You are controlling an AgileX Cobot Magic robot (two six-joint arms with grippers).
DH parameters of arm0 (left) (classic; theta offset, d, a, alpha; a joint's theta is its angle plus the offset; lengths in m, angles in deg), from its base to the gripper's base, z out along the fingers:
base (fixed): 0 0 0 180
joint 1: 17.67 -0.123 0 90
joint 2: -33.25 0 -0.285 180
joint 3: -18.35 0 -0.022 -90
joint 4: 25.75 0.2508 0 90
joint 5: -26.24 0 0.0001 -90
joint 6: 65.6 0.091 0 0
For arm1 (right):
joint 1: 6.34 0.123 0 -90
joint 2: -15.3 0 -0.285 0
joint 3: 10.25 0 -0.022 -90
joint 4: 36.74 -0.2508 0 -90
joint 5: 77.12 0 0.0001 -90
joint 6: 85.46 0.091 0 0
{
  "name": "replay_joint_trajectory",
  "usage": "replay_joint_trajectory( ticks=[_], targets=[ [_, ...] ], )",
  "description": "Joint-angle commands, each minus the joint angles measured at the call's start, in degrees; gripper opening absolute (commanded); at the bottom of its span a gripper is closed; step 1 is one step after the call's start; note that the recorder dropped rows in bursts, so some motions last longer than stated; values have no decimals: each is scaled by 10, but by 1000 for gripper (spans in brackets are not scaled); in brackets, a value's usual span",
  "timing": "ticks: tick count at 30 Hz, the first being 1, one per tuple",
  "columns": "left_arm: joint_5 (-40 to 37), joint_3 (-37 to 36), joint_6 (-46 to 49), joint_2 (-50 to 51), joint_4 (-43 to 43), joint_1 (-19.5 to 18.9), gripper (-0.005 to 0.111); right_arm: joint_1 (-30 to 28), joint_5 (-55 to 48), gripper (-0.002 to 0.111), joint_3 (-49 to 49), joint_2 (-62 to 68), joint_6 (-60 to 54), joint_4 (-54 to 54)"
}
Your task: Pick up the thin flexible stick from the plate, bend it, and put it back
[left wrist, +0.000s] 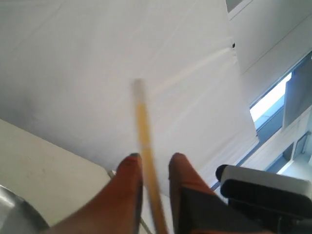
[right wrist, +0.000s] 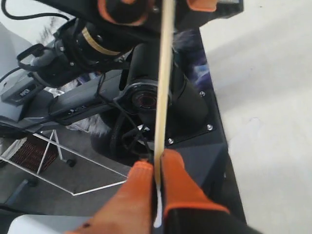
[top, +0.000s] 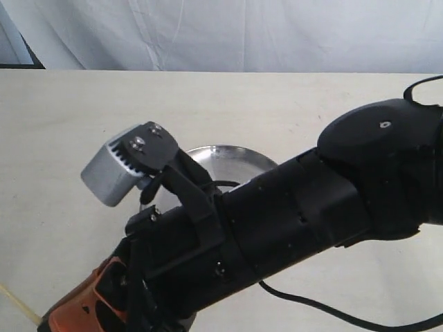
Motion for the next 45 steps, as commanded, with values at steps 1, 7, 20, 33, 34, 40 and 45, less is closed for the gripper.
replay_joint_trajectory(
  ticks=[1,7,20,33,34,40,45],
  targets=[
    [-1,-1,33,1,58,4,0,0,-35,-1,-4,0,3,-3],
    [-3,-1,76,1,58,4,0,0,-73,-1,-4,-9,6,-18],
    [12,3,74,1,37,4,0,0,69,9,-4,-14,-7,-55],
    [40,3,65,1,37,4,0,32,35,52,-60,39,-35,-68],
    [42,3,57,1,37,4,0,34,36,51,-67,44,-35,-53],
    [61,3,55,1,26,4,0,38,62,51,-76,76,-18,-22],
    [61,3,55,1,27,4,0,38,19,34,-76,90,-18,-42]
  ],
)
